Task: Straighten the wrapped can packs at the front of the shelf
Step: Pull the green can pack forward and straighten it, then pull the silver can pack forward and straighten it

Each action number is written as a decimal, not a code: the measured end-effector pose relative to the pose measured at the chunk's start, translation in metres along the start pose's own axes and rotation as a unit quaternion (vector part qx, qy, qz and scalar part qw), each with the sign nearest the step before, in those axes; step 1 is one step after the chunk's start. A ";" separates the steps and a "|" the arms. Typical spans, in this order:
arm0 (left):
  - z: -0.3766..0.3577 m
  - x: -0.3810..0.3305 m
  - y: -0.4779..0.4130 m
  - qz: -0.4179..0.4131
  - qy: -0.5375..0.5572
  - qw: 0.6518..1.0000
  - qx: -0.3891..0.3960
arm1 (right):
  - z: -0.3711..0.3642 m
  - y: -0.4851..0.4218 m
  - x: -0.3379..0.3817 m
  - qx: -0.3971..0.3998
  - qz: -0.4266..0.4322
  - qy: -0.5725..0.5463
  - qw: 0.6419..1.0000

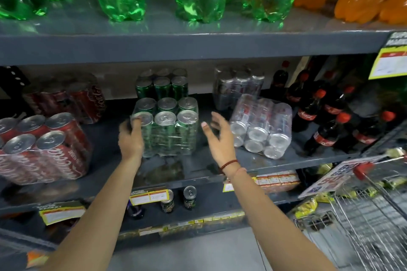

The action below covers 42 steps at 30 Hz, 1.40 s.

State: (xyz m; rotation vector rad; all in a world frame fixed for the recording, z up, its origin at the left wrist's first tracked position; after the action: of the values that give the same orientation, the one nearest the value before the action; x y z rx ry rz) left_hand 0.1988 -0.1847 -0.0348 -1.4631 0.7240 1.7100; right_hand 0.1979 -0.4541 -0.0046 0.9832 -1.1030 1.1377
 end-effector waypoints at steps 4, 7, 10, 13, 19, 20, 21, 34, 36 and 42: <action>-0.017 -0.093 0.040 -0.266 -0.163 0.948 -0.064 | 0.109 -0.007 0.025 -0.184 0.099 0.056 0.976; -0.085 -0.124 0.063 -0.321 -0.140 0.935 0.061 | 0.181 -0.022 0.005 -0.279 0.037 0.165 0.945; -0.178 -0.111 0.080 -0.205 -0.049 0.927 0.311 | 0.215 -0.045 -0.042 -0.226 -0.103 0.163 0.955; -0.237 -0.079 0.089 -0.136 -0.096 0.897 0.410 | 0.212 -0.050 -0.084 -0.126 -0.254 0.044 0.958; -0.265 -0.052 0.095 0.005 0.003 0.911 0.411 | 0.196 -0.061 -0.125 -0.050 -0.294 -0.095 0.950; -0.265 -0.052 0.095 0.004 0.014 0.912 0.411 | 0.199 -0.063 -0.129 -0.055 -0.280 -0.095 0.954; -0.262 -0.051 0.096 0.000 0.026 0.911 0.411 | 0.198 -0.054 -0.115 -0.057 -0.271 -0.083 0.957; -0.213 -0.007 0.099 -0.132 0.002 0.929 0.346 | 0.181 -0.030 -0.100 -0.015 -0.026 0.074 0.997; -0.213 -0.013 0.100 -0.146 -0.015 0.928 0.342 | 0.180 -0.032 -0.098 -0.013 -0.020 0.075 0.997; -0.184 -0.028 0.138 -0.165 -0.047 0.968 0.183 | 0.196 -0.029 -0.080 -0.058 -0.034 -0.100 0.993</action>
State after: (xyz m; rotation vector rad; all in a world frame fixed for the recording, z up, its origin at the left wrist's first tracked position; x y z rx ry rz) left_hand 0.1874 -0.4155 -0.0489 -1.1626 0.6609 1.3007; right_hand 0.1917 -0.6638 -0.0473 1.0508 -1.2720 0.9239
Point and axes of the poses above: each hand's wrist, its own y-axis away from the middle knuckle, its own z-axis out of the back of the hand, x = y × z, the point moved 9 cm from there along -y, towards the middle knuckle, and after that the axes turned 10 degrees about -z, right-handed, at the moved point
